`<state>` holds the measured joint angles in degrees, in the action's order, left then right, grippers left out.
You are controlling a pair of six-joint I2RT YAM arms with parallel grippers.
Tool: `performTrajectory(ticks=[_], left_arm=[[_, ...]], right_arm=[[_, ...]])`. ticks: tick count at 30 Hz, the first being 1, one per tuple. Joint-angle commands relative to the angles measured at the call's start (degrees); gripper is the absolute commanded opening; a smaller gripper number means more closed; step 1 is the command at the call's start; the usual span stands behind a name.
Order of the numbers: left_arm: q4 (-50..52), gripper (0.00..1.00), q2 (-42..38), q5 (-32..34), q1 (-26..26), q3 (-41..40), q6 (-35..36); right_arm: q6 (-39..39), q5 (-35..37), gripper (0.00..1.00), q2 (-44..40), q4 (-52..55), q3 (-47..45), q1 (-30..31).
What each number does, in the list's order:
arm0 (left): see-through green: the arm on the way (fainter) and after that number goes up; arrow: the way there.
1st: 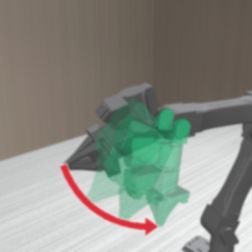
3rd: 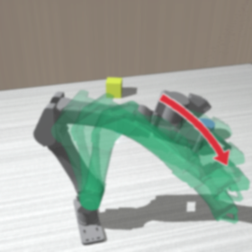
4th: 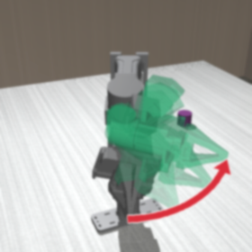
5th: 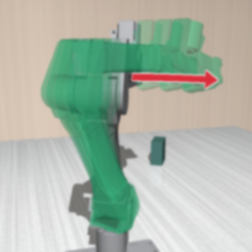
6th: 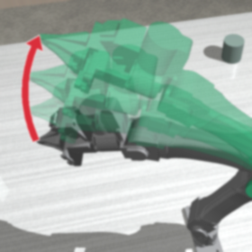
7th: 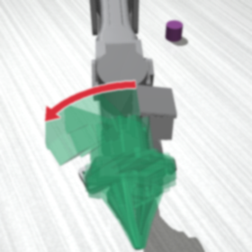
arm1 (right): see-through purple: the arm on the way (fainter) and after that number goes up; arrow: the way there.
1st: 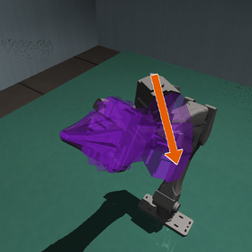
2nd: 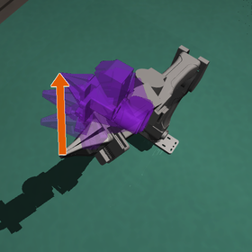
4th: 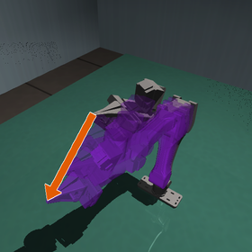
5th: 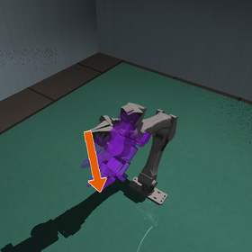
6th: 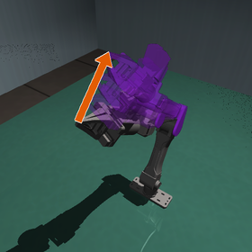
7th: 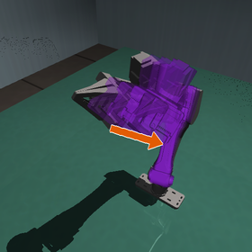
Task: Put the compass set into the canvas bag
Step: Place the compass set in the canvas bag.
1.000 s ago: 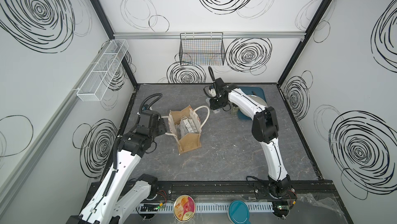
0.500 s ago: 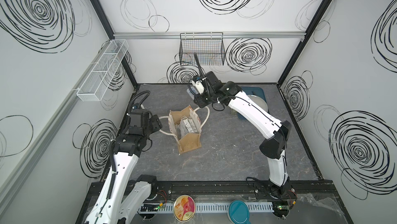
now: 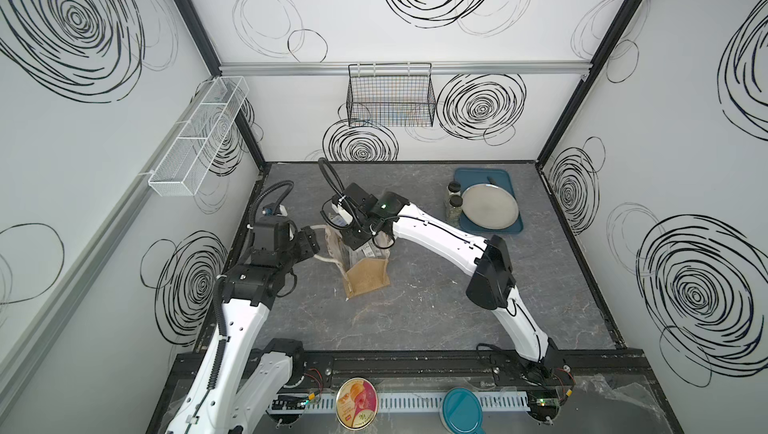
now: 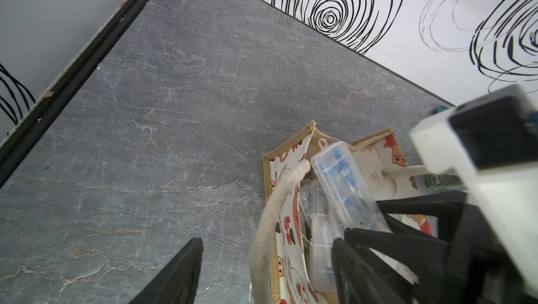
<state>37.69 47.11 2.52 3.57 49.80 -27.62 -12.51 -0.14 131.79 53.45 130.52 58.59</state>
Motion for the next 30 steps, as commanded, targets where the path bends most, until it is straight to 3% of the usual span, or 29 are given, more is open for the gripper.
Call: performTrajectory(ticks=[1, 3, 7, 13, 18, 26, 30], left_arm=[[-2.4, 0.73, -0.8, -1.2, -0.3, -0.9, 0.0], [-2.6, 0.73, -0.7, -1.8, -0.3, -1.4, -0.1], [-2.6, 0.72, 0.0, -1.7, 0.4, -1.5, -0.1], [-3.0, 0.71, 1.4, -1.1, 1.9, -1.2, -0.1], [-3.7, 0.66, 3.1, -0.1, 4.3, -0.9, -0.4], [-4.8, 0.43, 5.2, 1.2, 7.4, -0.6, -1.2], [-5.0, 0.33, 6.0, 1.3, 8.1, -0.6, -1.3]], right_arm=[[-3.5, -0.7, 0.43, 0.2, 1.2, 0.8, -0.3], [-4.5, -1.5, 0.47, 1.0, 1.1, 1.0, -0.4], [-4.7, -0.7, 0.7, 0.9, 1.7, 2.6, -0.3], [-3.2, 6.6, 0.75, -5.9, 4.1, 3.7, -0.7], [-1.8, 14.7, 0.76, -14.8, 2.5, -1.9, -2.5], [-4.2, 4.9, 0.71, -23.2, -3.0, -19.5, -12.3], [-5.0, -4.8, 0.61, -24.2, -7.7, -25.6, -14.6]])
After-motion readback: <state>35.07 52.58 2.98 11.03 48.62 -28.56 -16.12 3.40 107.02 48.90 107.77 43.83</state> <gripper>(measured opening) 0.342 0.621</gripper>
